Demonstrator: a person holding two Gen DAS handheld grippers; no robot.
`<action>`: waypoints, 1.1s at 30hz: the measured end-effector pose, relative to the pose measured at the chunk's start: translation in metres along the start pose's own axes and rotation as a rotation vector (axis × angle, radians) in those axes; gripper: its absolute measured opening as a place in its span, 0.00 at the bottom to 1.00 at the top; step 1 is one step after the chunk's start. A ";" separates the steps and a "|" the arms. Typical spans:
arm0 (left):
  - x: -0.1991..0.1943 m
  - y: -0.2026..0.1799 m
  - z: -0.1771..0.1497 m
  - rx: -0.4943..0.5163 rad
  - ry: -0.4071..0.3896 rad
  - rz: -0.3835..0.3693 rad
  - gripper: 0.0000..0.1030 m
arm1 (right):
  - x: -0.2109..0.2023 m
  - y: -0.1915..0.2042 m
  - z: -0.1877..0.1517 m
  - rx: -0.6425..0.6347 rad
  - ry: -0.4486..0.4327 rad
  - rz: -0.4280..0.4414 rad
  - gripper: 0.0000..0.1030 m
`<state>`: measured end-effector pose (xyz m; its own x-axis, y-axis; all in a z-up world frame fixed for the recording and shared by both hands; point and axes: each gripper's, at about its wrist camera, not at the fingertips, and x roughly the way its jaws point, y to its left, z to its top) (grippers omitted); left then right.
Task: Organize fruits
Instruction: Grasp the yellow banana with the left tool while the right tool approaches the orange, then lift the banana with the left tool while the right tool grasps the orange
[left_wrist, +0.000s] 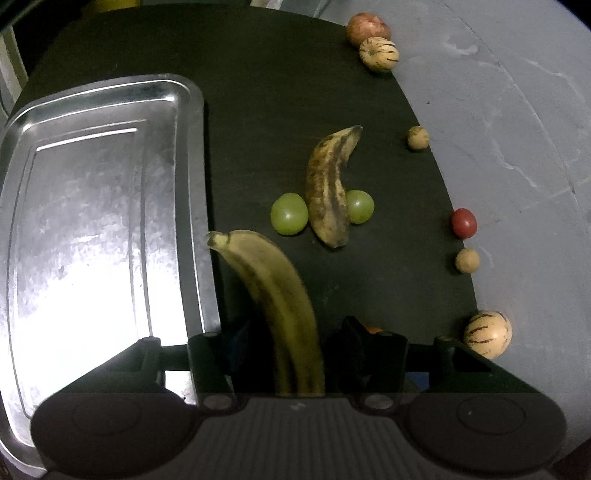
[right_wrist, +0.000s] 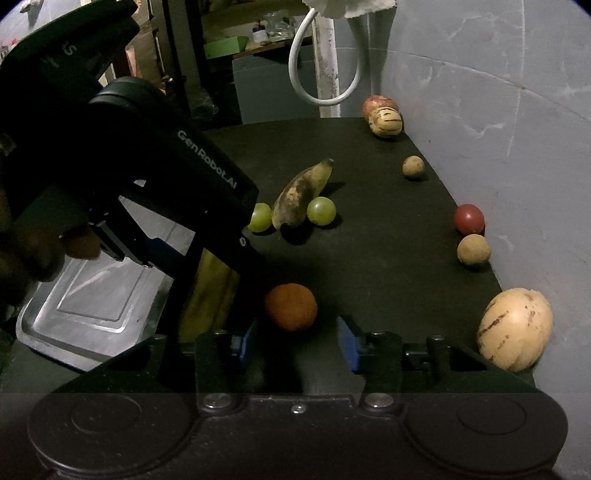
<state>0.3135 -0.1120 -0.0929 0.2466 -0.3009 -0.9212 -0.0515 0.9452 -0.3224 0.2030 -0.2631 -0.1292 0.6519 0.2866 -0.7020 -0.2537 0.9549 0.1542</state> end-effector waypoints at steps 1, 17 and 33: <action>0.000 -0.001 0.000 -0.001 -0.003 0.003 0.51 | 0.000 0.000 0.000 0.000 -0.003 0.003 0.43; 0.002 -0.005 0.003 0.017 -0.008 0.044 0.35 | -0.004 0.000 -0.002 0.055 -0.022 -0.002 0.33; -0.003 -0.007 -0.006 0.088 0.020 -0.033 0.33 | -0.043 0.020 -0.013 0.174 -0.036 -0.155 0.32</action>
<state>0.3076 -0.1187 -0.0892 0.2273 -0.3336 -0.9149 0.0417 0.9420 -0.3331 0.1600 -0.2571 -0.1050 0.6993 0.1349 -0.7020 -0.0234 0.9858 0.1661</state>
